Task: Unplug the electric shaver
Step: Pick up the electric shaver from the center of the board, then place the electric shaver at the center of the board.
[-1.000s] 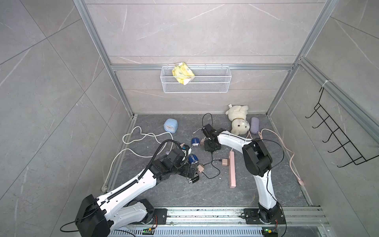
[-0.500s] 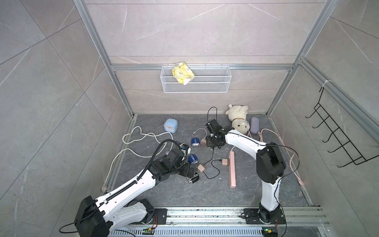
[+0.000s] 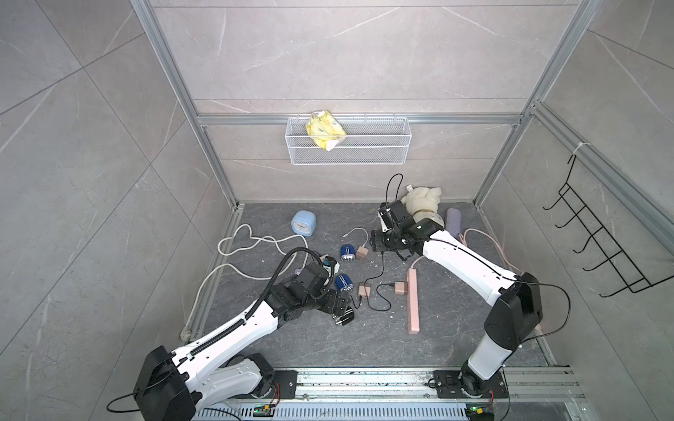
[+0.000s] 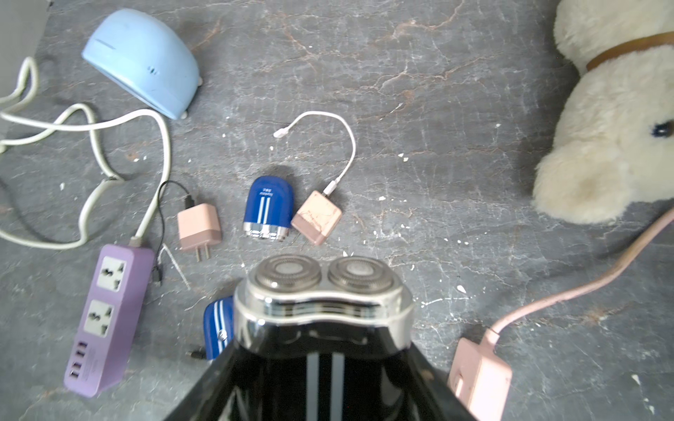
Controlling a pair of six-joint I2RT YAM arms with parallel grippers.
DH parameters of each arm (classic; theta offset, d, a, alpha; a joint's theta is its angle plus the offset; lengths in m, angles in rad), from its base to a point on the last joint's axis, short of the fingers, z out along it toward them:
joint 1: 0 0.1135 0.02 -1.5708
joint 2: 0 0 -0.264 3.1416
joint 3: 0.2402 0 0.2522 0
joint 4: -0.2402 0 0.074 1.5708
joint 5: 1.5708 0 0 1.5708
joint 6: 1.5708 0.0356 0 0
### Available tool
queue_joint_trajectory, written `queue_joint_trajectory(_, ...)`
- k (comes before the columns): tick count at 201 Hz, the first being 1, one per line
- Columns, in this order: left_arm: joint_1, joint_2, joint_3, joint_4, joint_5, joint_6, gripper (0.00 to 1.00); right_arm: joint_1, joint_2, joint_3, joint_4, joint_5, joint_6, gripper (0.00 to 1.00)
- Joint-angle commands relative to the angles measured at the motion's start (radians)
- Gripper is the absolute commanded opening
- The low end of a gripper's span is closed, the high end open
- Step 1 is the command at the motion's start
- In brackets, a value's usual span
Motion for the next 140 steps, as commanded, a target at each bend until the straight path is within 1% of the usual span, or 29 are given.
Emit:
queue_joint_trajectory(1, -0.003, 0.008, 0.022, 0.02, 0.004, -0.002, 0.99, 0.012, -0.086, -0.028, -0.009, -0.005, -0.022, 0.31)
queue_joint_trajectory(25, -0.003, 0.013, 0.027, 0.028, 0.006, 0.0, 0.99, 0.014, -0.127, -0.011, -0.045, -0.024, -0.049, 0.31)
queue_joint_trajectory(48, -0.004, 0.019, 0.036, 0.028, 0.006, 0.003, 0.99, 0.024, -0.126, 0.015, -0.114, -0.089, -0.109, 0.32)
queue_joint_trajectory(61, -0.004, 0.02, 0.037, 0.029, 0.006, 0.004, 0.99, 0.031, -0.125, 0.003, -0.139, -0.128, -0.141, 0.32)
queue_joint_trajectory(76, -0.004, 0.018, 0.037, 0.028, 0.003, 0.005, 0.99, 0.047, -0.117, -0.028, -0.147, -0.203, -0.2, 0.32)
queue_joint_trajectory(95, -0.004, 0.012, 0.04, 0.025, -0.002, 0.008, 0.99, 0.083, -0.098, -0.067, -0.143, -0.255, -0.266, 0.33)
queue_joint_trajectory(118, -0.004, 0.007, 0.048, 0.013, -0.008, 0.01, 0.99, 0.134, -0.072, -0.103, -0.122, -0.256, -0.324, 0.36)
queue_joint_trajectory(140, -0.004, -0.005, 0.048, 0.006, -0.012, 0.01, 0.99, 0.161, -0.036, -0.126, -0.085, -0.222, -0.349, 0.37)
